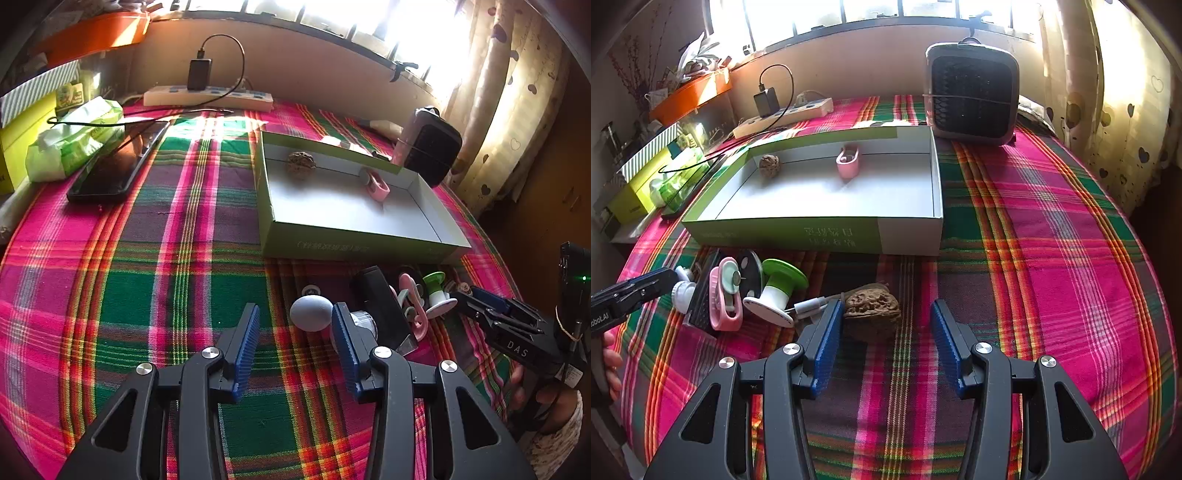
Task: Organize objects
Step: 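Grasp the second walnut with the right gripper while the left gripper grasps the white ball, then carry the walnut and white ball into the box with both grippers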
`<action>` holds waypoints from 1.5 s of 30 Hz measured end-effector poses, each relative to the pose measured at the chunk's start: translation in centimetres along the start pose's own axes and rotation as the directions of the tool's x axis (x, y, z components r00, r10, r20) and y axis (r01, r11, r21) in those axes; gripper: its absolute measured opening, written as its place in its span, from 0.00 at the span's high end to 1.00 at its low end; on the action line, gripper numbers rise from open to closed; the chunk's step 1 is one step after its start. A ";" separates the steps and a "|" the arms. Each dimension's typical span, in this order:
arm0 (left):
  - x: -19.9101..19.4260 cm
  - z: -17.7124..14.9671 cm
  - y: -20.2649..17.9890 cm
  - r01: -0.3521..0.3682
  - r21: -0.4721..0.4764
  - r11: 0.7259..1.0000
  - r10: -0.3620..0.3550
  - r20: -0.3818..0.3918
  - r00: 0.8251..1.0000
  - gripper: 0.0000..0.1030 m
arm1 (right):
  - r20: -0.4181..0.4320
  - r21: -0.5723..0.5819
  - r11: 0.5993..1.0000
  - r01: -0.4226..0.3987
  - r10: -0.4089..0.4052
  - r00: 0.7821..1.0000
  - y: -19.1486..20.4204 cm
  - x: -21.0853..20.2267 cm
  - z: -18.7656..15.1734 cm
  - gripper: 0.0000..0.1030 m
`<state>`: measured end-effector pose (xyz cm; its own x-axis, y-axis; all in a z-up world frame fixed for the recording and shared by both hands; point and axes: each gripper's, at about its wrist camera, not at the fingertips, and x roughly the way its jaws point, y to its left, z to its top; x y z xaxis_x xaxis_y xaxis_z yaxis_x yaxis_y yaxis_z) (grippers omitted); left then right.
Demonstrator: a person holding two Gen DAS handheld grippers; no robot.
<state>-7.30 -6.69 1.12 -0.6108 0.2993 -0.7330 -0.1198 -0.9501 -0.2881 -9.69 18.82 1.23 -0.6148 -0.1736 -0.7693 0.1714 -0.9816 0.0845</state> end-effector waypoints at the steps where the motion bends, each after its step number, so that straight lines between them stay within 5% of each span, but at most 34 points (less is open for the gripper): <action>1: 0.2 0.1 -0.1 -0.003 0.003 1.000 0.003 -0.004 1.000 0.62 | -0.002 -0.002 1.000 0.003 -0.003 1.000 0.0 0.0 0.0 0.52; 20: 1.3 0.7 -0.6 -0.029 0.032 0.999 0.030 -0.024 0.999 0.63 | -0.010 -0.012 0.998 0.067 -0.067 0.998 -0.2 0.2 0.3 0.52; 23: 1.3 0.7 -0.5 -0.037 0.025 0.999 0.038 -0.022 0.999 0.70 | -0.006 -0.010 0.998 0.069 -0.069 0.998 -0.2 0.1 0.3 0.52; 30: 1.3 0.7 -0.3 -0.038 0.017 0.999 0.038 -0.020 0.999 0.80 | -0.001 -0.016 0.998 0.065 -0.065 0.998 -0.2 0.0 0.2 0.68; 45: 1.2 0.7 -0.3 -0.041 0.024 0.999 0.041 -0.017 0.999 0.80 | 0.001 -0.011 0.998 0.062 -0.062 0.998 -0.1 0.0 0.2 0.68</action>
<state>-8.53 -6.05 0.73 -0.6017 0.2612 -0.7548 -0.1135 -0.9634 -0.2430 -9.86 18.88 1.39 -0.6247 -0.1124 -0.7727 0.1412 -0.9895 0.0298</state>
